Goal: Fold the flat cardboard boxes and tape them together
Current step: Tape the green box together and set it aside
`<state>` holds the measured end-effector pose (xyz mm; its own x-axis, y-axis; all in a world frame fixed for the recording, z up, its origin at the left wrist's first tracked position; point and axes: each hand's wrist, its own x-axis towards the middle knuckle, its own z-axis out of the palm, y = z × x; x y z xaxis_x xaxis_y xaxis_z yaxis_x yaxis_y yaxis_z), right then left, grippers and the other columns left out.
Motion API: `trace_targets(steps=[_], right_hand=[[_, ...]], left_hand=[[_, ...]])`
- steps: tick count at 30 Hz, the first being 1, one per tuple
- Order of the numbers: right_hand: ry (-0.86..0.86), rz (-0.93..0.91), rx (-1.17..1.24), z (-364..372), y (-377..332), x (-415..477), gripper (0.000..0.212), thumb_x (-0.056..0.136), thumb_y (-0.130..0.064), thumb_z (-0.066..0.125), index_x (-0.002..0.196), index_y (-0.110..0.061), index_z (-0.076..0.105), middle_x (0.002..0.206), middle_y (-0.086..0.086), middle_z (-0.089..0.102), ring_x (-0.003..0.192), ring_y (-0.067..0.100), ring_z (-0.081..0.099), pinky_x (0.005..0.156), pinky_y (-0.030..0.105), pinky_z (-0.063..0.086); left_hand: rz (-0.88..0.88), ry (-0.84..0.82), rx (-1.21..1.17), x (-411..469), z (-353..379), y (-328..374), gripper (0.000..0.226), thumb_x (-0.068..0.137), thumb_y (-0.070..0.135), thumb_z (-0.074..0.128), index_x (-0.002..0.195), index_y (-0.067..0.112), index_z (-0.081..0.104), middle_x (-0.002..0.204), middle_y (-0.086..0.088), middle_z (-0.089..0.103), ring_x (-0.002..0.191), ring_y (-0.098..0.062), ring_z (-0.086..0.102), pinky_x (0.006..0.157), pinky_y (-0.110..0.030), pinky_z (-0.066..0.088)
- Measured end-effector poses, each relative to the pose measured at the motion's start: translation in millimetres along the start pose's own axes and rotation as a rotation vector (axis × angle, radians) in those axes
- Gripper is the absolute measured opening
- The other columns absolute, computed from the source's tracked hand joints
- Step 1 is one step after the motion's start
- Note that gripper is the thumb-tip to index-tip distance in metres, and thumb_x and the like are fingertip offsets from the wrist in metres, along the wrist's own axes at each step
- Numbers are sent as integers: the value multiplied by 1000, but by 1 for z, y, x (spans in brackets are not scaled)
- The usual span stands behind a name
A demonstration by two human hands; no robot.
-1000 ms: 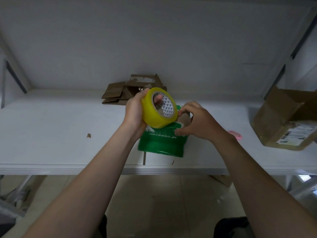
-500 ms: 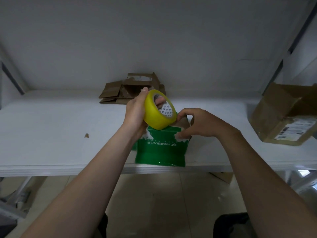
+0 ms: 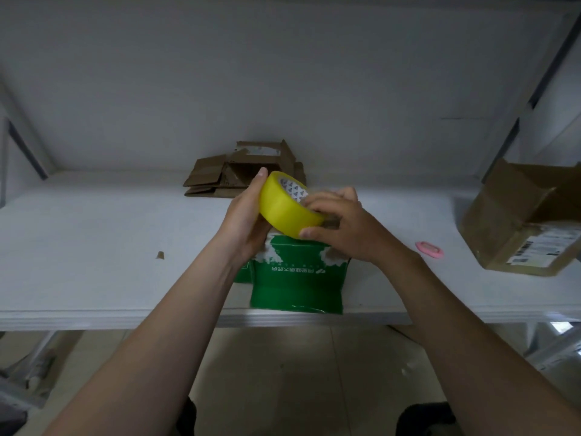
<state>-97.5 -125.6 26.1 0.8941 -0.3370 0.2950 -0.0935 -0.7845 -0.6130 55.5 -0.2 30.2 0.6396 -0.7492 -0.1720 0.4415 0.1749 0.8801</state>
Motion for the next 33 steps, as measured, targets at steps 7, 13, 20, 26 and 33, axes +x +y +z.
trace_targets(steps=[7, 13, 20, 26, 33], right_hand=[[124, 212, 552, -5, -6, 5, 27, 105, -38, 50, 105, -19, 70, 98, 6, 75, 90, 20, 70, 88, 45, 56], [256, 411, 873, 4, -5, 13, 39, 101, -53, 48, 111, -19, 64, 88, 3, 74, 85, 21, 72, 83, 47, 56], [272, 308, 294, 9, -15, 5, 41, 87, -20, 72, 119, -25, 46, 96, -6, 57, 82, 8, 60, 57, 15, 45], [308, 278, 241, 14, -16, 5, 39, 91, -12, 61, 122, -25, 40, 98, -4, 54, 89, 11, 60, 60, 21, 46], [311, 323, 229, 13, -14, 7, 35, 97, -14, 56, 125, -24, 37, 98, -8, 51, 86, 5, 56, 57, 18, 44]], left_hand=[[22, 45, 39, -3, 3, -4, 41, 108, 35, 42, 121, 1, 62, 114, -15, 72, 109, -22, 70, 95, -29, 56], [30, 89, 75, -6, 6, -8, 38, 109, 25, 40, 118, -3, 64, 110, -19, 73, 106, -26, 72, 89, -30, 59], [50, 126, 58, -10, 7, -7, 38, 109, 27, 41, 105, -3, 64, 99, -20, 74, 92, -26, 75, 77, -28, 62], [68, 212, 101, -8, 12, -12, 36, 108, 27, 46, 92, 2, 65, 84, -14, 76, 84, -25, 76, 77, -30, 63], [106, 245, 177, -7, 14, -19, 35, 106, 26, 51, 92, 0, 70, 96, -21, 76, 93, -29, 75, 88, -38, 61]])
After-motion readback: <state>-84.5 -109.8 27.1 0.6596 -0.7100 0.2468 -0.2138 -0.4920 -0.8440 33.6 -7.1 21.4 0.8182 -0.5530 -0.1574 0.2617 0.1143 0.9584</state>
